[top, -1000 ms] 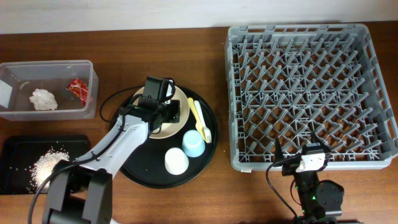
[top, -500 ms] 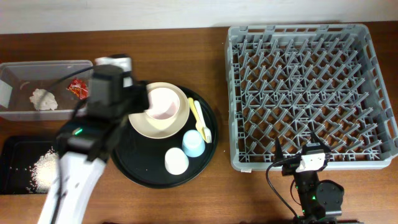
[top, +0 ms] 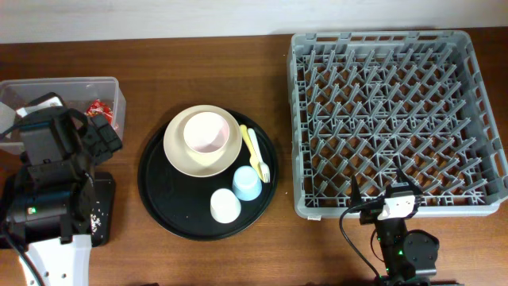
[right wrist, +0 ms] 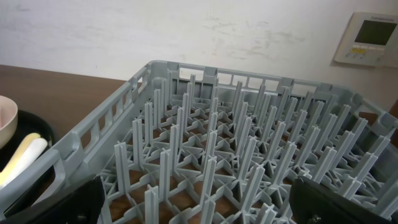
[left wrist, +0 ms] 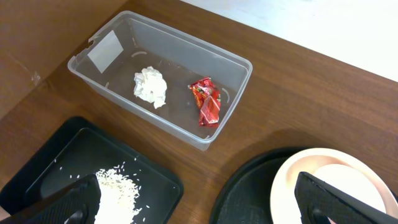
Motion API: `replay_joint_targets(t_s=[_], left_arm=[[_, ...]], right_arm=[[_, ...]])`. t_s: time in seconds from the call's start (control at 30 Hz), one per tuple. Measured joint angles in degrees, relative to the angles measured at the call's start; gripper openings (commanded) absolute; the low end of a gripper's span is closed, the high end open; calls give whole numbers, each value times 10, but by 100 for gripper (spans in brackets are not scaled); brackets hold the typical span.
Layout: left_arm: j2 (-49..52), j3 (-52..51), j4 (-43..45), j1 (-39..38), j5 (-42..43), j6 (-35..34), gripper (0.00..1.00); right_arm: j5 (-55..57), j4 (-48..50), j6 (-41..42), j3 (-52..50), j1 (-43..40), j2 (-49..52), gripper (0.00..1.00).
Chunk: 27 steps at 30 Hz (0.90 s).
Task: Sort waste into correct bins and load items into the dishwasher rack
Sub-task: 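Place the empty pink bowl onto the beige plate with left gripper, then reach right gripper to the plate and grasp the pink bowl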
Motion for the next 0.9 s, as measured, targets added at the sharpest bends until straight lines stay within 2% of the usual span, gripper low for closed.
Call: replay_joint_targets(t_s=[0.3, 0.47, 0.53, 0.6, 0.67, 0.77, 0.9], left_arm=[[0, 0, 0, 0, 0, 0, 99], [0, 0, 0, 0, 0, 0, 99], [0, 0, -2, 0, 0, 0, 99], [0, 0, -2, 0, 0, 0, 99], [0, 0, -1, 0, 0, 0, 99], [0, 0, -2, 0, 0, 0, 99], [0, 0, -1, 0, 0, 0, 99]], right_arm=[[-18, 2, 52, 0, 0, 0, 98], [-94, -13, 100, 7, 0, 1, 98], [-110, -96, 105, 50, 0, 1, 98], [-118, -123, 105, 99, 0, 7, 98], [-122, -132, 106, 190, 0, 28, 98], [-126, -212, 106, 349, 0, 134, 98], [-163, -332, 106, 577, 0, 346, 98]])
